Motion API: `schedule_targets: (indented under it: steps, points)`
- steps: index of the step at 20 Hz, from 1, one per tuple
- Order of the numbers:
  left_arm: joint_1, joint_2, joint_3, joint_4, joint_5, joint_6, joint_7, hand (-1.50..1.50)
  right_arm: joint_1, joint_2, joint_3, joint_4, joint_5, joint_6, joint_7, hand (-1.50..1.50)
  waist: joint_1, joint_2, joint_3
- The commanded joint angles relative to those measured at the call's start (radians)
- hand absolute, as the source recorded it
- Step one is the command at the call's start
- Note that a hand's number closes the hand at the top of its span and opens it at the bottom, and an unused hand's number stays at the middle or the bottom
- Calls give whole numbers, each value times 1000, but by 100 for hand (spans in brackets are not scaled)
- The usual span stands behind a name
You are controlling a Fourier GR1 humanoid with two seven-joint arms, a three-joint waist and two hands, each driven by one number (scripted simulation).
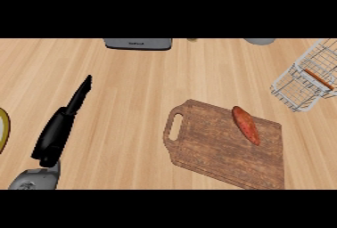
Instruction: Pick the cupcake from the cutting board and place it in the tiered basket
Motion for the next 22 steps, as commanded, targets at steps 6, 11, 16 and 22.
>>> schedule_targets:
  steps: [6, 11, 16, 22]
  points:
    - [0, -15, -24, -2, -25, 8, -20, 0, -121, 123, -85, 303, -41, -166, -198, -150, 22, 14, 3]
    - [-29, 6, 12, -9, 6, -20, 23, 0, -156, 157, -168, 366, -111, -232, -318, -150, 12, 9, 3]
    - [-37, -14, -8, -26, -7, -13, 54, 0, -183, 124, -244, 359, -136, -433, -382, -150, 5, 6, 3]
    - [-18, 12, 46, 32, 9, -7, -6, 0, -121, -70, -331, 399, -156, -515, -338, -150, -32, 0, 2]
